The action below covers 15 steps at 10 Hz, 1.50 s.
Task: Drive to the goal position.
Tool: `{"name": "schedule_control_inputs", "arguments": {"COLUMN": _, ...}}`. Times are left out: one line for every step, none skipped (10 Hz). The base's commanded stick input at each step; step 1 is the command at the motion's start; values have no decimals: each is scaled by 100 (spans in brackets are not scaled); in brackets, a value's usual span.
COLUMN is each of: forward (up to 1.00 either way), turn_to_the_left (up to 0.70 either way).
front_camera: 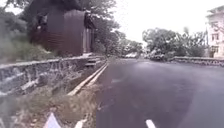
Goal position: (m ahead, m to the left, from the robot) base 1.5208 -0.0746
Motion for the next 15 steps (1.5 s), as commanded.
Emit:
{"name": "schedule_control_inputs", "arguments": {"forward": 70, "turn_to_the_left": 0}}
{"name": "schedule_control_inputs", "arguments": {"forward": 70, "turn_to_the_left": 0}}
{"name": "schedule_control_inputs", "arguments": {"forward": 70, "turn_to_the_left": 0}}
{"name": "schedule_control_inputs", "arguments": {"forward": 70, "turn_to_the_left": 0}}
{"name": "schedule_control_inputs", "arguments": {"forward": 70, "turn_to_the_left": 0}}
{"name": "schedule_control_inputs", "arguments": {"forward": 70, "turn_to_the_left": 0}}
{"name": "schedule_control_inputs", "arguments": {"forward": 70, "turn_to_the_left": 0}}
{"name": "schedule_control_inputs", "arguments": {"forward": 70, "turn_to_the_left": 0}}
{"name": "schedule_control_inputs", "arguments": {"forward": 70, "turn_to_the_left": 0}}
{"name": "schedule_control_inputs", "arguments": {"forward": 70, "turn_to_the_left": 0}}
{"name": "schedule_control_inputs", "arguments": {"forward": 70, "turn_to_the_left": 0}}
{"name": "schedule_control_inputs", "arguments": {"forward": 70, "turn_to_the_left": 0}}
{"name": "schedule_control_inputs", "arguments": {"forward": 70, "turn_to_the_left": 0}}
{"name": "schedule_control_inputs", "arguments": {"forward": 70, "turn_to_the_left": 0}}
{"name": "schedule_control_inputs", "arguments": {"forward": 70, "turn_to_the_left": 0}}
